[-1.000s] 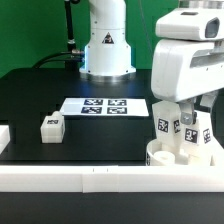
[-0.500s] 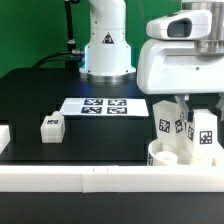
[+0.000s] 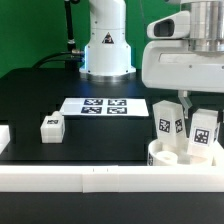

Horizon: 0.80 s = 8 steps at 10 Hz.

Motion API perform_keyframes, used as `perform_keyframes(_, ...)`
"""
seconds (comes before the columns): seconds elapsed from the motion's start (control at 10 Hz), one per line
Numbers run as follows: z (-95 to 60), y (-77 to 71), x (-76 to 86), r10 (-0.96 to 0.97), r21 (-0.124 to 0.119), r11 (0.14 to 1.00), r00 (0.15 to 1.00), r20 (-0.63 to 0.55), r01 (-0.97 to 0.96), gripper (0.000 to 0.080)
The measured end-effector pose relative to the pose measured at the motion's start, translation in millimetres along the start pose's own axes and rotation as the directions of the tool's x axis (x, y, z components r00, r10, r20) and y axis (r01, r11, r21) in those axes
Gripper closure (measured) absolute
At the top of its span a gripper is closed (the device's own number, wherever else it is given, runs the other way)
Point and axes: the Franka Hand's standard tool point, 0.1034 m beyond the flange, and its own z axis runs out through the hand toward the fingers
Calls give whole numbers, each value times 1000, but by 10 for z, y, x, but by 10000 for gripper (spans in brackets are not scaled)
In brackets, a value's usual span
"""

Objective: Assemble stool

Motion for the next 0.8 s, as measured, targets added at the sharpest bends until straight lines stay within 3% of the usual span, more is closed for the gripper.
perform_keyframes(0.3,-8,-18,12,376,31,925,925,48,-378,465)
perform_keyframes(0.4,-12,-32,23,497,44,865,865,67,-500,465)
perform_keyframes(0.5,-15,-52,5,608,36,790,789,85,-612,465)
perform_keyframes(0.7,-1,-103,-2,798,55,589,591,122,-806,465)
perform_keyframes(0.8,3,-100,-15,837,36,532,531,129,-846,465)
